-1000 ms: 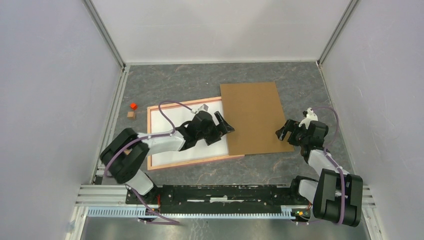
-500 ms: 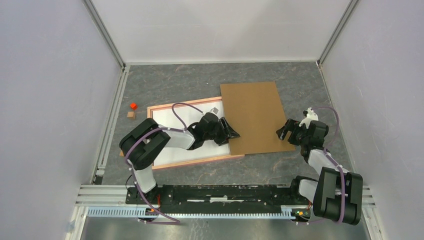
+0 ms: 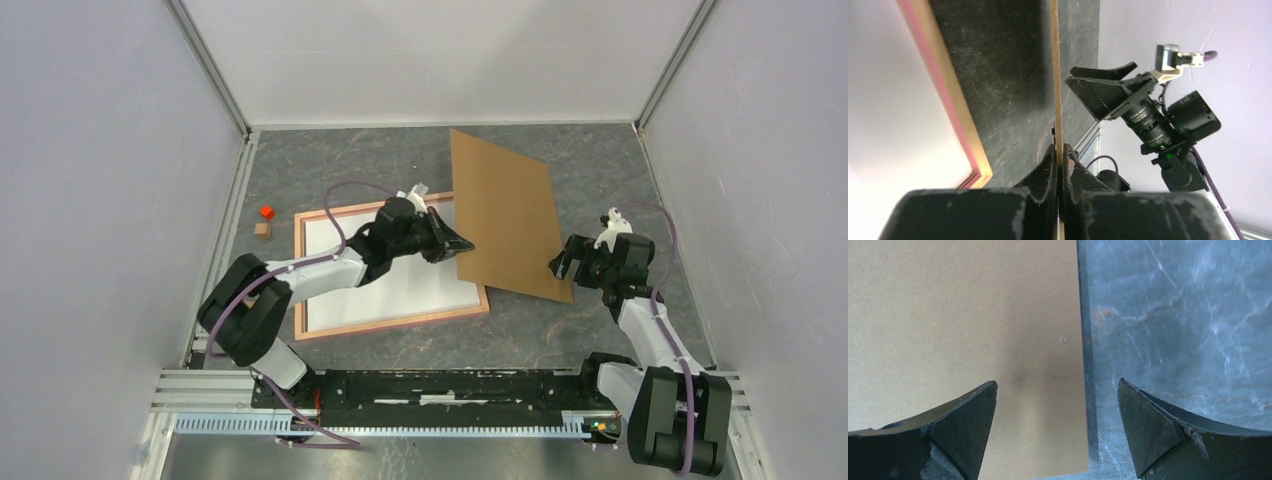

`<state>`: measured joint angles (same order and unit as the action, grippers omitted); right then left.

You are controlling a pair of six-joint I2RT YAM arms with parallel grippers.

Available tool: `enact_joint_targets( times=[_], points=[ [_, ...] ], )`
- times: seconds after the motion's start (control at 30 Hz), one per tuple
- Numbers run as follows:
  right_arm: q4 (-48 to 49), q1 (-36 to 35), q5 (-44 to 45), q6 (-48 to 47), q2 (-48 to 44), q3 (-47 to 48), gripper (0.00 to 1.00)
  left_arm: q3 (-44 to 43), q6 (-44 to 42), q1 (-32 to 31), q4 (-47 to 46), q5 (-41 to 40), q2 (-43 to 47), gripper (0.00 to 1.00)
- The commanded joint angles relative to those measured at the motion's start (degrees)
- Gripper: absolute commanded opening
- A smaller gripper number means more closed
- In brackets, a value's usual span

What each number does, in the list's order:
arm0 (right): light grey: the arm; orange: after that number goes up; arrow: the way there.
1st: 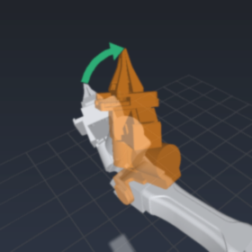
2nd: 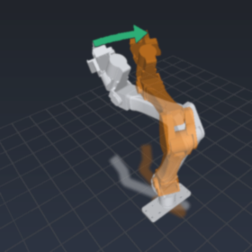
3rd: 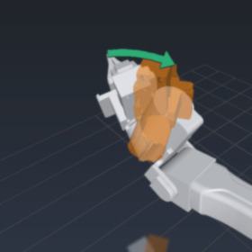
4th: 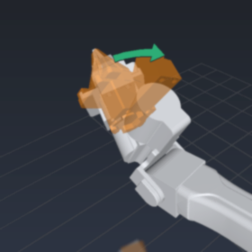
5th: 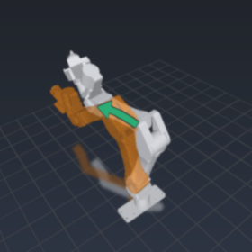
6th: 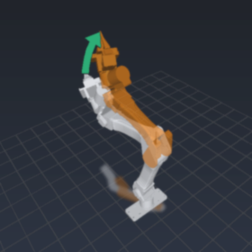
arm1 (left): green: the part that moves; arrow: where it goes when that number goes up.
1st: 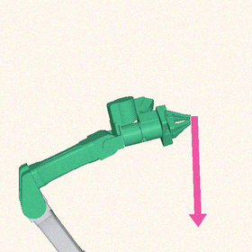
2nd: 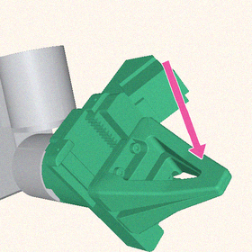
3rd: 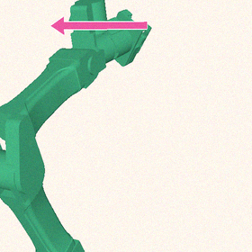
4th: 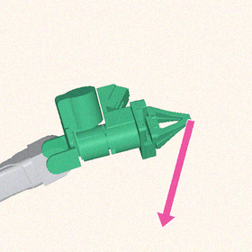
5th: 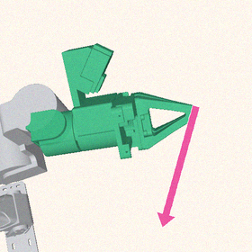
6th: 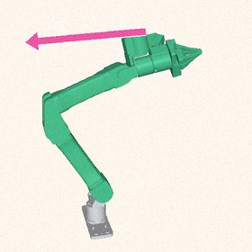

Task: Put the photo into the frame

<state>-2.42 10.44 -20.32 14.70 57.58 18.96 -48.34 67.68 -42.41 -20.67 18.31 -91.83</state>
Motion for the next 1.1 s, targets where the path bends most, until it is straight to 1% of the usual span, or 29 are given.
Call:
enact_joint_targets(
  times=[0.0,0.1,0.2,0.3,0.33,0.47,0.57,0.67,0.73,0.8,0.9,1.0,1.03,1.07],
  points=[
    [-10.14,-4.36,5.0,-4.84,-2.15,11.91,0.96,-1.06,-5.05,6.01,5.38,5.33,6.46,0.02],
    [-13.8,-10.05,8.36,-8.03,-4.18,18.12,0.96,-1.94,-7.26,8.63,9.33,7.97,9.58,0.02],
    [-12.69,-21.17,12.57,-12.39,-9.18,20.6,0.96,-3.46,-9.33,10.98,14.37,9.12,12.08,0.02],
    [-11.0,-35.33,16.28,-18.81,-12.78,21.03,0.98,-3.88,-9.56,13.22,17.42,10.1,14.52,0.02],
    [-10.87,-41.64,20.71,-20.62,-13.46,21.03,0.98,-4.01,-9.83,13.71,18.0,10.32,15.24,0.02],
    [-10.07,-64.94,46.04,-25.83,-11.38,20.69,0.98,-4.09,-9.34,15.33,20.03,10.78,17.31,0.02],
    [-6.99,-76.41,60.65,-29.61,-7.88,19.97,0.98,-3.99,-8.81,15.81,20.4,11.82,18.32,0.02],
    [-1.47,-85.83,71.9,-36.59,-2.48,17.51,0.98,-3.77,-8.64,16.08,22.56,11.53,19.56,0.02],
    [3.38,-89.63,79.31,-41.19,2.62,15.54,0.98,-3.72,-8.31,16.38,23.37,11.87,20.11,0.02],
    [10.12,-90.08,86.33,-43.87,6.96,14.14,0.98,-3.87,-8.09,16.65,23.71,12.81,20.3,0.02],
    [19.69,-90.14,91.72,-49.13,12.06,12.92,0.98,-4.14,-7.96,16.91,24.63,13.67,20.53,0.02],
    [34.26,-88.88,97.13,-57.28,15.21,10.59,0.98,-4.39,-8.29,17.1,26.07,14.29,21.22,0.02],
    [36.08,-88.29,97.14,-57.82,15.97,10.57,0.98,-4.55,-8.54,17.09,26.75,14.45,21.57,0.02],
    [35.47,-87.78,95.77,-56.76,16.45,10.77,0.98,-4.57,-8.62,17.18,27.21,14.61,21.98,0.02]
  ],
)
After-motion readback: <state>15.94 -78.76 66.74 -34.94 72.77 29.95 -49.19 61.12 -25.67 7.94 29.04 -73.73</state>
